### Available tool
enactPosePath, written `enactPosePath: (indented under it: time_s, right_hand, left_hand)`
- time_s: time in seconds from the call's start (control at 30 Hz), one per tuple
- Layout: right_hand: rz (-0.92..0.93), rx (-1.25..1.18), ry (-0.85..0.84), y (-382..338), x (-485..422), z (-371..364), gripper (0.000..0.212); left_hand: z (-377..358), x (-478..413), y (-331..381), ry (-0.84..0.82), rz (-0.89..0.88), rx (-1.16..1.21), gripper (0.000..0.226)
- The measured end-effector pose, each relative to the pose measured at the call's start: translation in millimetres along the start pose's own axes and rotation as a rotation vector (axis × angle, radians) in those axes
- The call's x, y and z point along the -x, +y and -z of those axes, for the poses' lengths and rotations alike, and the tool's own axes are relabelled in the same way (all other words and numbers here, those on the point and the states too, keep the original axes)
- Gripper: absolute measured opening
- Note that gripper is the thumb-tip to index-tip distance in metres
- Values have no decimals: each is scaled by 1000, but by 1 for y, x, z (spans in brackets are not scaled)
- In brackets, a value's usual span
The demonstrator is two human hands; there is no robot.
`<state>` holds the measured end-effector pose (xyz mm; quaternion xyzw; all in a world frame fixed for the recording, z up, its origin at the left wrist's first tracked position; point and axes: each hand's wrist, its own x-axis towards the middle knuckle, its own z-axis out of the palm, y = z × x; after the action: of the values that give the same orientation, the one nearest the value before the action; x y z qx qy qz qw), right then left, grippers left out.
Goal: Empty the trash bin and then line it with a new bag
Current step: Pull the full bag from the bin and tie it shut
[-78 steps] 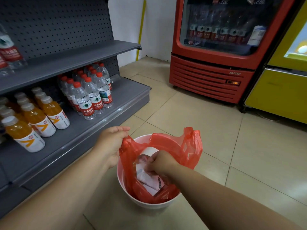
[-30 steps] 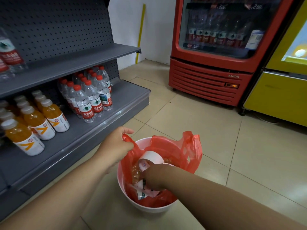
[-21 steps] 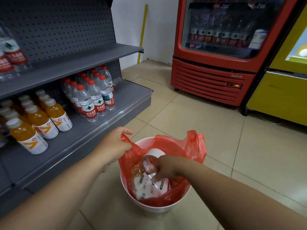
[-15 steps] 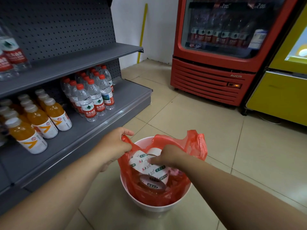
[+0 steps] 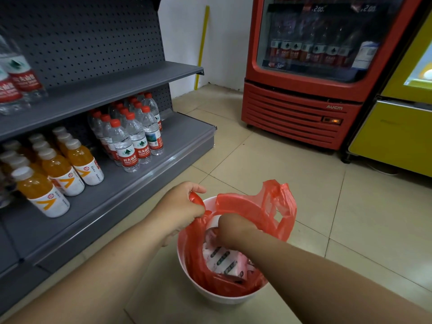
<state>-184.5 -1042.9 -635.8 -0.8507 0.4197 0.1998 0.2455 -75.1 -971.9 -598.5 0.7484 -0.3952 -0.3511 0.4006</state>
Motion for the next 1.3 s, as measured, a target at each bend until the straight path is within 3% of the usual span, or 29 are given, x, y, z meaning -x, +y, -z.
enactPosePath:
  time_s: [0.13, 0.27, 0.33, 0.43, 0.5, 0.63, 0.7, 0.77, 0.87, 0.93, 1.17, 1.3]
  right_hand:
    - [67, -100, 131, 5, 17, 31, 24]
    - [50, 67, 631, 27, 50, 61, 29]
    - [-22, 232, 760, 46, 60, 68, 41]
    - [-229, 216, 516, 68, 65, 75, 55]
    - [-243, 158, 365, 75, 60, 74, 48]
    - [-74, 120, 428, 69, 50, 67, 14]
    - [-10, 22, 474, 62, 48, 64, 20]
    - [62, -70, 510, 54, 46, 61, 12]
    - [121, -297, 570, 45, 41, 53, 12]
    - [124, -480, 578, 39, 37, 48, 16]
    - [140, -904, 433, 41, 25, 47, 17]
    - [244, -659, 422, 39, 26, 54, 19]
  left_hand:
    - [1, 4, 1, -41, -26, -36, 48]
    - [-4, 9, 8, -28, -167, -280, 50]
    - [-9, 11, 11, 57, -308, -488, 45]
    - [-14, 13, 5, 147, -476, -744, 34]
    - [-18, 10, -1, 216, -535, -835, 26]
    - [-19, 8, -10, 277, -370, -554, 16]
    - [-25, 5, -17, 196, -391, -519, 20]
    - [-33, 9, -18, 183, -402, -259, 23]
    - [-48, 11, -11, 200, -252, 233, 28]
    - [-58, 8, -6, 130, -146, 402, 27]
    - [-59, -2, -6, -236, -98, 329, 32]
    - [-67, -8, -5, -307, -71, 219, 22]
